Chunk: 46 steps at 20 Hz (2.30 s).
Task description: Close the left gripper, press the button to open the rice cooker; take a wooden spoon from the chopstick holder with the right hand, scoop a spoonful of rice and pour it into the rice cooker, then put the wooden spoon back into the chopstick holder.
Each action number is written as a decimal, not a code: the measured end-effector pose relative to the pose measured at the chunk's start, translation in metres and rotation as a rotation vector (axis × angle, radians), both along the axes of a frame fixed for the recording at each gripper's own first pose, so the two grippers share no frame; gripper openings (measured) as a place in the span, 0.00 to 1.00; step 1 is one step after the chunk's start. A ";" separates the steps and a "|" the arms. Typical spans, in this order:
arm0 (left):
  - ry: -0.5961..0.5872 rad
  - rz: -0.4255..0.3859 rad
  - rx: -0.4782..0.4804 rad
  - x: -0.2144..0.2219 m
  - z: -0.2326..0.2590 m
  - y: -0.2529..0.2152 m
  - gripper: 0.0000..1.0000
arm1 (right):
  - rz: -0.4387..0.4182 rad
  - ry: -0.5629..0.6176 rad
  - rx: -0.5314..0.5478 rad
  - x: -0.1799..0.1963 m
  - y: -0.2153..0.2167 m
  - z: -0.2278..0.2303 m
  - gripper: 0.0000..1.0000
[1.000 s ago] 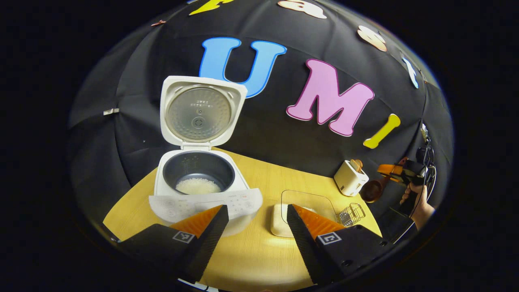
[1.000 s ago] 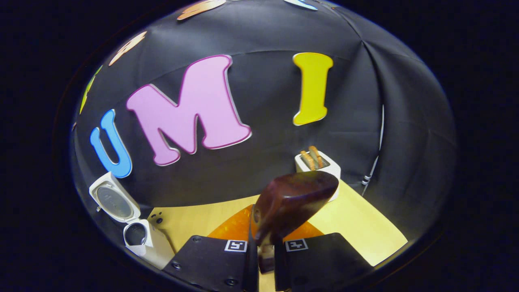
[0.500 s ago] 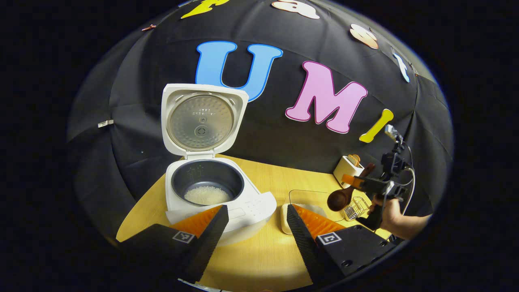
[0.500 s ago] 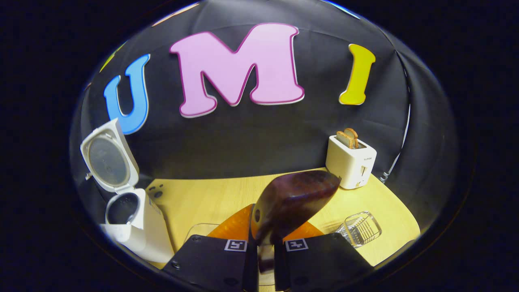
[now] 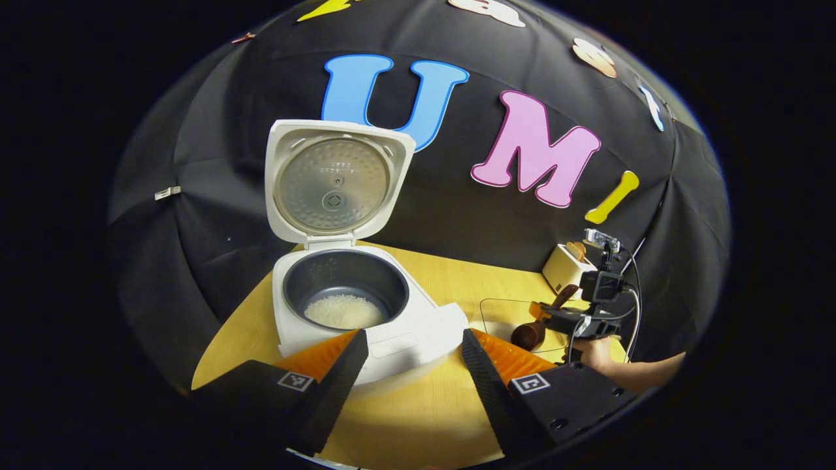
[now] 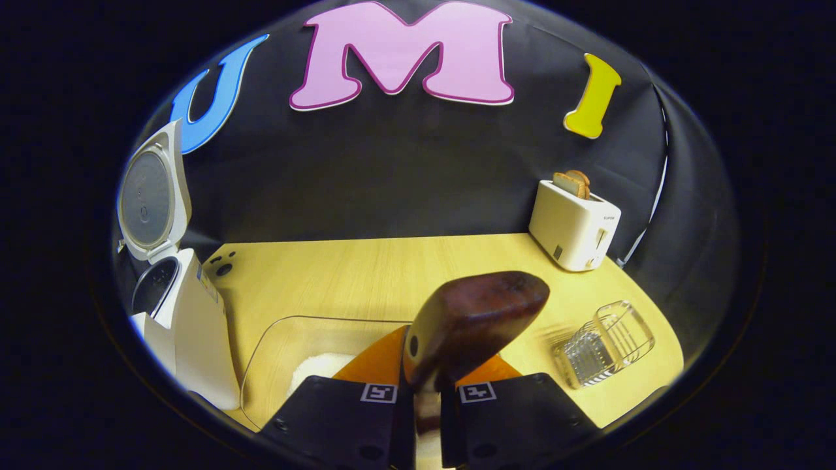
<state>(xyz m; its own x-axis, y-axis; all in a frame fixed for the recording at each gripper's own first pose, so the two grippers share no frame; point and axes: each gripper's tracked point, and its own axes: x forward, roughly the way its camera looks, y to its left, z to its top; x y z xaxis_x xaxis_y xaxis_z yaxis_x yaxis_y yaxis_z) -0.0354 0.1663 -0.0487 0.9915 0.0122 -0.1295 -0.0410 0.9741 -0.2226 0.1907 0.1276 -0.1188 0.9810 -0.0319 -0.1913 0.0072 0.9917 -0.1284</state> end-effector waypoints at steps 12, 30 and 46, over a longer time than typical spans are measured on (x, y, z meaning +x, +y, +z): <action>-0.005 0.035 -0.040 -0.014 -0.003 0.012 0.94 | 0.029 0.159 0.264 -0.030 0.066 -0.029 0.09; -0.018 0.039 0.034 -0.019 0.009 0.014 0.94 | -0.007 0.160 0.650 -0.052 0.045 0.004 0.08; -0.040 -0.009 0.058 -0.012 0.018 0.004 0.94 | 0.044 0.061 0.783 -0.058 0.038 0.093 0.07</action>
